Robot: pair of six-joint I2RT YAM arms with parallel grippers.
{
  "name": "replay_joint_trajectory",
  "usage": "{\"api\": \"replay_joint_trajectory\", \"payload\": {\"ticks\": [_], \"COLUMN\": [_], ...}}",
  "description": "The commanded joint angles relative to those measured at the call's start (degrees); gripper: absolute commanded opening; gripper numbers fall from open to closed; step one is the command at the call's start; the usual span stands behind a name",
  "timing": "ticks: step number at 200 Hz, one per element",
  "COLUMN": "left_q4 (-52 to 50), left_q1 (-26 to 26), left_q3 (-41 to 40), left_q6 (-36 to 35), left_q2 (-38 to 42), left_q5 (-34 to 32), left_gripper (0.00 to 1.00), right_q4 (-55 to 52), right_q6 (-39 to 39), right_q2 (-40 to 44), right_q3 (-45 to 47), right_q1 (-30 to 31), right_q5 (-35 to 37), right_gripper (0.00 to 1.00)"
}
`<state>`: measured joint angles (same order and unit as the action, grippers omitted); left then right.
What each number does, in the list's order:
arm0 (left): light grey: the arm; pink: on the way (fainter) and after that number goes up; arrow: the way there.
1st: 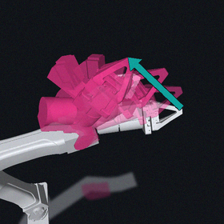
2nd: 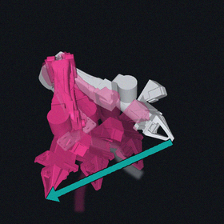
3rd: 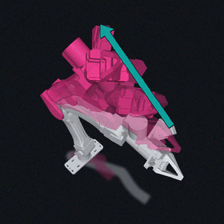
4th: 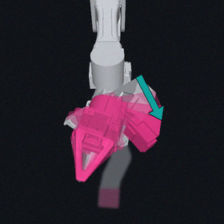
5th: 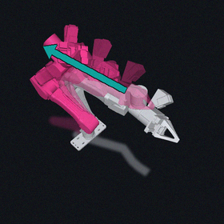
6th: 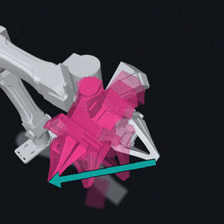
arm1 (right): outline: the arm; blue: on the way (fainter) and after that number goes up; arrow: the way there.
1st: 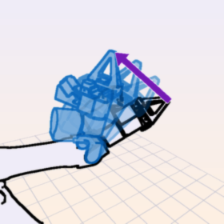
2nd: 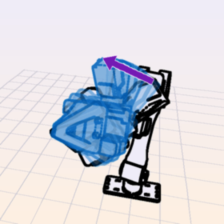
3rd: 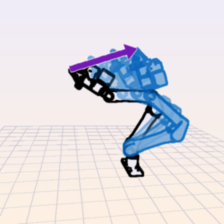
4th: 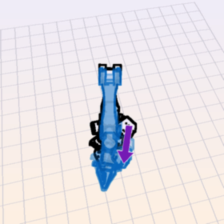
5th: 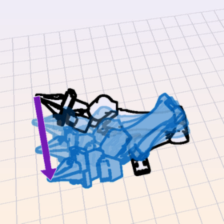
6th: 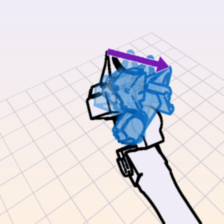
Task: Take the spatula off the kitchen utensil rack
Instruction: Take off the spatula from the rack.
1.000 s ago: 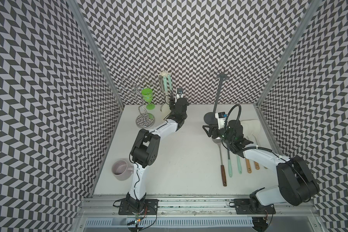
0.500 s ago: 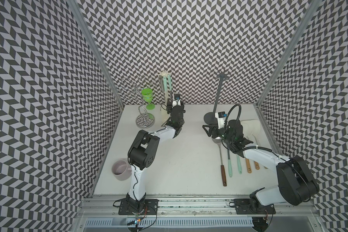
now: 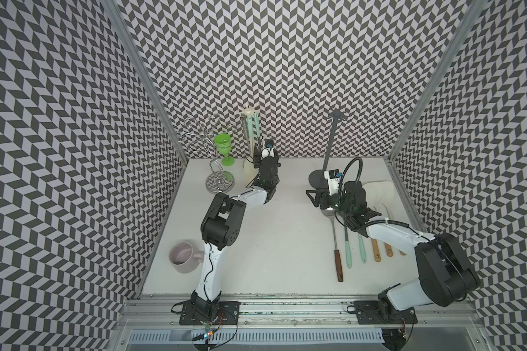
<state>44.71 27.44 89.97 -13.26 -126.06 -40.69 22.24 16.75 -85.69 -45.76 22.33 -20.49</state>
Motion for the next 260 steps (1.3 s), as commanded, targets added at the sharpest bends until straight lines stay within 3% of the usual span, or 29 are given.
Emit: {"api": "replay_joint_trajectory", "payload": {"ticks": [1,44,84,174,260], "left_q4": [-1.0,-2.4,-3.3,-0.4,0.2], "left_q1": [-0.5,-1.2,-1.3,-0.1,1.2], "left_q3": [3.5,6.2,6.6,0.9,-3.5], "left_q6": [-0.7,0.0,-0.1,0.6,3.8], "left_q2": [-1.4,-3.0,-2.3,3.6,9.5], "left_q5": [1.7,2.4,3.1,2.5,3.8], "left_gripper": [0.60,0.54,0.36,0.07,0.00], "right_q4": [2.2,2.1,2.1,1.4,1.1], "right_q6": [-0.3,-0.4,-0.4,-0.1,0.8], "right_q2": [-0.8,-0.7,-1.0,-0.2,0.9], "right_q3": [-1.9,-1.9,-2.0,-2.1,-2.1], "right_q1": [0.2,0.1,0.2,0.2,0.2], "right_q5": [-0.9,-0.9,-0.9,-1.0,-1.2], "right_gripper": [0.63,0.63,0.63,0.63,0.63]}}
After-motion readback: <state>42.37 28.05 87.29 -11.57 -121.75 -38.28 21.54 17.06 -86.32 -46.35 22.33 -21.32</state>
